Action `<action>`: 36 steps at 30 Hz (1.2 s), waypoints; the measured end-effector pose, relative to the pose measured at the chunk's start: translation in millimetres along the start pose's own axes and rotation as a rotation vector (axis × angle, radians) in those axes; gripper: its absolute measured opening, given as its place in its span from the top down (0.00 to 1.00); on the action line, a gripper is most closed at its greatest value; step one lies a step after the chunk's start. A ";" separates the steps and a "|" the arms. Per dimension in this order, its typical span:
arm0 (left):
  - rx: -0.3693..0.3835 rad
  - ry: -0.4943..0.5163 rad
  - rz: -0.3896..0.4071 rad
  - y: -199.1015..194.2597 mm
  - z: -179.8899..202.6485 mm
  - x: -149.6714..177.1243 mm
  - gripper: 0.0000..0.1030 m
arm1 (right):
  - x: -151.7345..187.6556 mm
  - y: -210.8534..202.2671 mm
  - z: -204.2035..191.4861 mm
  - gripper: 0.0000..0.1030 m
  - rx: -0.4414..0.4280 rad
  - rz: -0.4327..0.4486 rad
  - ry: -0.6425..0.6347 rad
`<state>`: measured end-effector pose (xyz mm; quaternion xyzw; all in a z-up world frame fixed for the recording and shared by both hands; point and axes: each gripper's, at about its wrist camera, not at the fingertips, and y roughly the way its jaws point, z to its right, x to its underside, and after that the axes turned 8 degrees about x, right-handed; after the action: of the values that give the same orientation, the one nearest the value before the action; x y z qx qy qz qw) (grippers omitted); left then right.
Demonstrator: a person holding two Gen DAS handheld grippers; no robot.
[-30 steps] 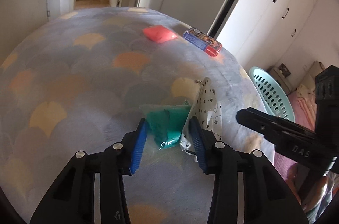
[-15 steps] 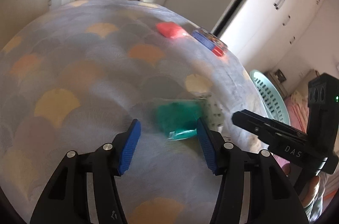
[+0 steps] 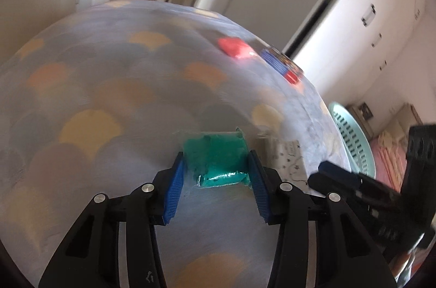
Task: Collect trash
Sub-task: 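Grasp the teal packet with left tool while right tool grasps white napkin, then carry packet and napkin to the basket and open both tools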
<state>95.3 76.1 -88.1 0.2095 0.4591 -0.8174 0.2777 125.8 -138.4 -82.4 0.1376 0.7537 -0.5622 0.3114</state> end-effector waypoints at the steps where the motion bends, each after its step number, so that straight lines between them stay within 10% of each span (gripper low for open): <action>1: -0.004 -0.016 0.008 -4.2 -5.8 0.4 0.58 | 1.5 1.9 -8.9 0.48 0.002 0.000 -0.022; 12: -0.010 -0.053 0.037 -19.5 -24.1 1.0 0.58 | 2.9 25.7 -36.0 0.38 0.156 -0.013 -0.061; 22: 0.020 0.009 0.010 -7.1 6.8 0.6 0.58 | 10.3 6.6 -12.2 0.94 0.074 0.017 0.000; 36: 0.105 0.185 -0.025 23.6 105.5 -15.6 0.58 | -5.4 -57.7 62.9 0.94 0.135 0.166 0.126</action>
<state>113.1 -21.3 -42.1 0.2924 0.4420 -0.8209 0.2129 117.6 -215.4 -46.0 0.2550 0.7182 -0.5743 0.2989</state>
